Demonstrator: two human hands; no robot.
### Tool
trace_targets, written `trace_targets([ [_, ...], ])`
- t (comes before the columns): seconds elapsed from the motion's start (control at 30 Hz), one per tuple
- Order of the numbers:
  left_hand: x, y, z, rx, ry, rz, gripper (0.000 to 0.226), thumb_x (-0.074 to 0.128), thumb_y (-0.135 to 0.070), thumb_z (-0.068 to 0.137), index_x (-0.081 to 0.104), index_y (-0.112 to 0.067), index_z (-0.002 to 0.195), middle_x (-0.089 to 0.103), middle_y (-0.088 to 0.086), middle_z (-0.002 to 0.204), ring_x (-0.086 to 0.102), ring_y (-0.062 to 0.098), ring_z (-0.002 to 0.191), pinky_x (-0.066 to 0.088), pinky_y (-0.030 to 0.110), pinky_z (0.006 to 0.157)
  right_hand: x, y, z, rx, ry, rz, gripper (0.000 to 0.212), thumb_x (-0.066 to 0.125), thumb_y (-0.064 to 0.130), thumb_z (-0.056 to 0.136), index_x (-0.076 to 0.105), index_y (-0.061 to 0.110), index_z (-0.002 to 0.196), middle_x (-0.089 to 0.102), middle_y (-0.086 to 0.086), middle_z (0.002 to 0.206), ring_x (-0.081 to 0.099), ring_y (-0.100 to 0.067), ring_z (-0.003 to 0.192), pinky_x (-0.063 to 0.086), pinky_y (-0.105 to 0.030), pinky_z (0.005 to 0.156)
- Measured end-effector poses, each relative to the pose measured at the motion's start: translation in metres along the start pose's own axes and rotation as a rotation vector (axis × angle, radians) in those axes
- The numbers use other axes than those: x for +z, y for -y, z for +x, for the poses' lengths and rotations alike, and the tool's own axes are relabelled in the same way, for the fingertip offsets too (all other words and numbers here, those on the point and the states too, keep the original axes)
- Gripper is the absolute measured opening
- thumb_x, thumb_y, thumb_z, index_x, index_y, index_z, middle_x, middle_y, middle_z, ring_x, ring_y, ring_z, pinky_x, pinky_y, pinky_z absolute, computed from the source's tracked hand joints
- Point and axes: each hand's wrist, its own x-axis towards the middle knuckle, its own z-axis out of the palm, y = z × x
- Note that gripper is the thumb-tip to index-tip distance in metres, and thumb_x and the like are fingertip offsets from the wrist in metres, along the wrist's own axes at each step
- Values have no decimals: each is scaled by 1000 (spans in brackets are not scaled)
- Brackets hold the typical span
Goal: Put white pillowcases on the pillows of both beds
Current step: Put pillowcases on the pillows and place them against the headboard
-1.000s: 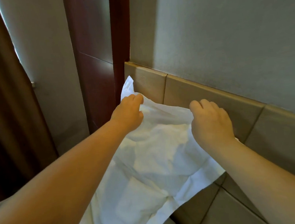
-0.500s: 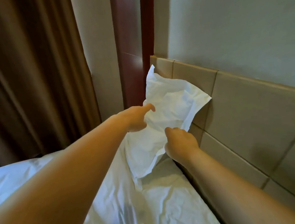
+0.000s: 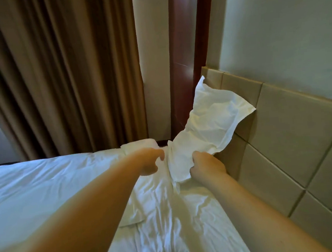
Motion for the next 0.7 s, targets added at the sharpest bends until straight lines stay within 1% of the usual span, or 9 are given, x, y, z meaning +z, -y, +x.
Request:
trace_targets([
  [0.07, 8, 6, -8, -15, 6, -21, 41, 52, -15, 95, 43, -29, 132, 54, 3, 118, 48, 18, 93, 43, 27, 79, 8, 6, 0, -6, 6, 7, 17, 47, 11, 87, 35, 18, 77, 43, -1, 82, 43, -24, 76, 24, -27, 48],
  [0.2, 27, 24, -14, -42, 45, -23, 42, 54, -15, 93, 45, -30, 131, 54, 3, 117, 51, 18, 96, 42, 26, 76, 29, 14, 5, -2, 43, 15, 32, 45, 12, 89, 26, 23, 66, 37, 2, 73, 42, -23, 75, 22, -27, 47],
  [0.23, 30, 29, -14, -46, 53, -17, 42, 53, -14, 93, 46, -30, 130, 54, 3, 119, 53, 19, 100, 43, 26, 78, 35, 15, 7, 4, 53, 22, 30, 45, 12, 89, 27, 22, 67, 35, 2, 72, 41, -22, 72, 23, -27, 47],
  [0.3, 37, 40, -11, -47, 71, -10, 40, 51, -14, 92, 46, -30, 129, 53, 3, 122, 53, 22, 106, 43, 28, 81, 47, 19, 12, 8, 67, 15, 20, 44, 11, 89, 34, 19, 74, 36, 2, 72, 36, -18, 61, 22, -27, 46],
  [0.37, 45, 52, -4, -51, 88, -11, 39, 50, -15, 93, 47, -31, 128, 52, 3, 123, 53, 23, 107, 43, 29, 82, 58, 24, 21, 2, 81, 14, 11, 45, 13, 89, 38, 17, 81, 38, 2, 73, 34, -16, 58, 22, -28, 46],
  [0.5, 64, 79, 21, -47, 119, 0, 38, 47, -16, 94, 46, -30, 130, 52, 3, 125, 52, 24, 110, 45, 32, 88, 86, 40, 51, 2, 132, 30, 12, 45, 12, 87, 37, 18, 79, 40, 1, 79, 42, -23, 72, 23, -27, 47],
  [0.57, 76, 97, 37, -46, 150, -7, 37, 45, -16, 95, 47, -28, 129, 51, 3, 127, 50, 25, 114, 42, 32, 87, 101, 48, 69, 0, 158, 29, 11, 43, 11, 87, 37, 18, 81, 42, -1, 83, 43, -25, 75, 28, -28, 53],
  [0.63, 91, 117, 58, -45, 181, -25, 34, 44, -15, 95, 51, -26, 127, 50, 3, 130, 49, 25, 118, 40, 32, 88, 119, 55, 88, -5, 157, 30, 6, 42, 12, 88, 42, 15, 93, 44, -4, 91, 44, -26, 78, 34, -31, 63],
  [0.7, 109, 138, 83, -43, 210, -30, 33, 44, -12, 94, 54, -22, 124, 49, 4, 133, 48, 26, 120, 41, 33, 93, 140, 62, 111, 3, 166, 37, 18, 42, 13, 89, 46, 13, 107, 49, -7, 102, 48, -28, 83, 37, -32, 67],
])
